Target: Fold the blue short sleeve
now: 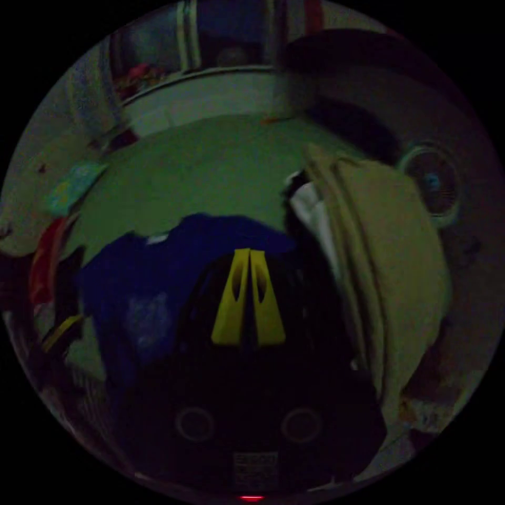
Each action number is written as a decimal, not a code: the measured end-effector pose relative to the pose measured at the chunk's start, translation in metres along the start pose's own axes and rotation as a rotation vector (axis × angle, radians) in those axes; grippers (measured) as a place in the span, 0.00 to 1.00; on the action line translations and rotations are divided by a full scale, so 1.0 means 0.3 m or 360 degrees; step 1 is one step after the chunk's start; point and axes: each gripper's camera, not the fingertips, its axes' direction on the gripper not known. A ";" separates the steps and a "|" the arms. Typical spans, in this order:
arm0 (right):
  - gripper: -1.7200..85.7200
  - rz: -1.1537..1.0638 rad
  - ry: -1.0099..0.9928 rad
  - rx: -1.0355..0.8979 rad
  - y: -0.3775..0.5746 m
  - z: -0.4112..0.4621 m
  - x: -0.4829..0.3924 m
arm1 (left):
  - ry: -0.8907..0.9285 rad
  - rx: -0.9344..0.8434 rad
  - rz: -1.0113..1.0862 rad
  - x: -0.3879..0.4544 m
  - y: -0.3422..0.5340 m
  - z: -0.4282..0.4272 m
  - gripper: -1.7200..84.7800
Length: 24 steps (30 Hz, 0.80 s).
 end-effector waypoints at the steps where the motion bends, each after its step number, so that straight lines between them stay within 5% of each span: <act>1: 0.01 -0.0087 -0.0073 -0.0043 0.042 -0.015 -0.033 | -0.0008 -0.0032 -0.0021 -0.012 0.060 -0.021 0.01; 11: 0.01 -0.0809 0.0229 -0.0457 0.427 0.070 -0.346 | -0.0052 -0.0137 -0.0028 -0.029 0.467 -0.179 0.01; 14: 0.01 -0.0858 0.0470 -0.0390 0.477 0.074 -0.399 | -0.0036 -0.0167 0.0000 -0.022 0.571 -0.212 0.02; 24: 0.01 -0.0535 0.0099 -0.0345 0.548 0.005 -0.309 | -0.0060 -0.0207 0.0008 -0.080 0.812 -0.297 0.02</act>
